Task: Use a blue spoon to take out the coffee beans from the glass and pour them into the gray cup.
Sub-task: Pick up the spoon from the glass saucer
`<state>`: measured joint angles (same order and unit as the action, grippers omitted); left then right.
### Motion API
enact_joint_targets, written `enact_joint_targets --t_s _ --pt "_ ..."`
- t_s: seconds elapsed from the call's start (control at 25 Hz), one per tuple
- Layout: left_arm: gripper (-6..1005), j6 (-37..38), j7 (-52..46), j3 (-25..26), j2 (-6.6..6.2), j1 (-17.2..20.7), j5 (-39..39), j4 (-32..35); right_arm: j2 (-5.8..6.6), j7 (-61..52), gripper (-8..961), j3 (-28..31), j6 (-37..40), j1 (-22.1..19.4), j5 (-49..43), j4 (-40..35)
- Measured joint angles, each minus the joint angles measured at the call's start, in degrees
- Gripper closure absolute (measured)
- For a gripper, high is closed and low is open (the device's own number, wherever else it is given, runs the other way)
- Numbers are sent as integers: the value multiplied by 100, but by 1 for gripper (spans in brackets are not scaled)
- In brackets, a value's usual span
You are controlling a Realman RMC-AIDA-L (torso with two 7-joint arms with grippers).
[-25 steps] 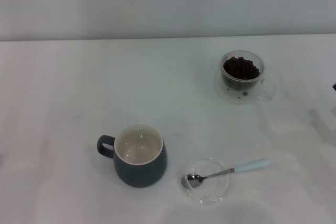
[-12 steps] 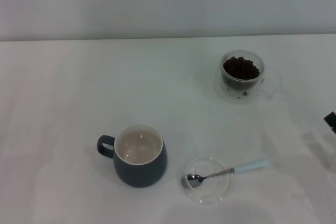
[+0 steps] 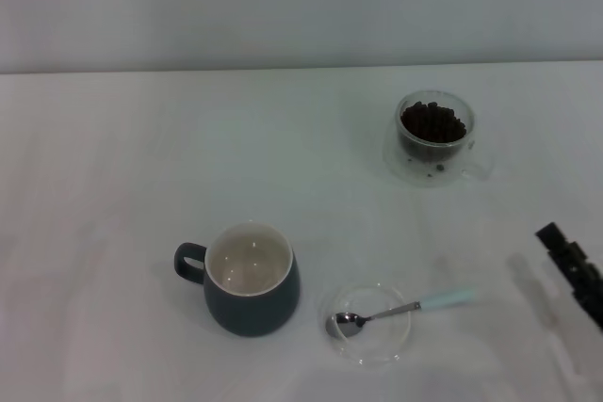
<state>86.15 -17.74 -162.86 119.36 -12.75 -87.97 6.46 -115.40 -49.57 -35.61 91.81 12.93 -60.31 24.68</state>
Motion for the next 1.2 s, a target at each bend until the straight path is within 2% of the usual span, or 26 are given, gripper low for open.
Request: enact_joint_targets --t_s 0.16,0.32,0.88,1.2 --pt "107 16 -7 0 1 -48 2 18 -5 689 83 790 0 -13 -832 570" --pt "106 20 -58 0 -5 -88 2 53 -10 1417 83 1125 -143 -17 -1049 1035" --pt "107 -12 -142 0 -11 -290 -68 207 -5 1509 83 1139 -737 -77 -1391 1051" --pt "107 -27 -154 -9 -14 -296 -26 207 -21 1618 84 1538 -1275 -54 -1929 1096"
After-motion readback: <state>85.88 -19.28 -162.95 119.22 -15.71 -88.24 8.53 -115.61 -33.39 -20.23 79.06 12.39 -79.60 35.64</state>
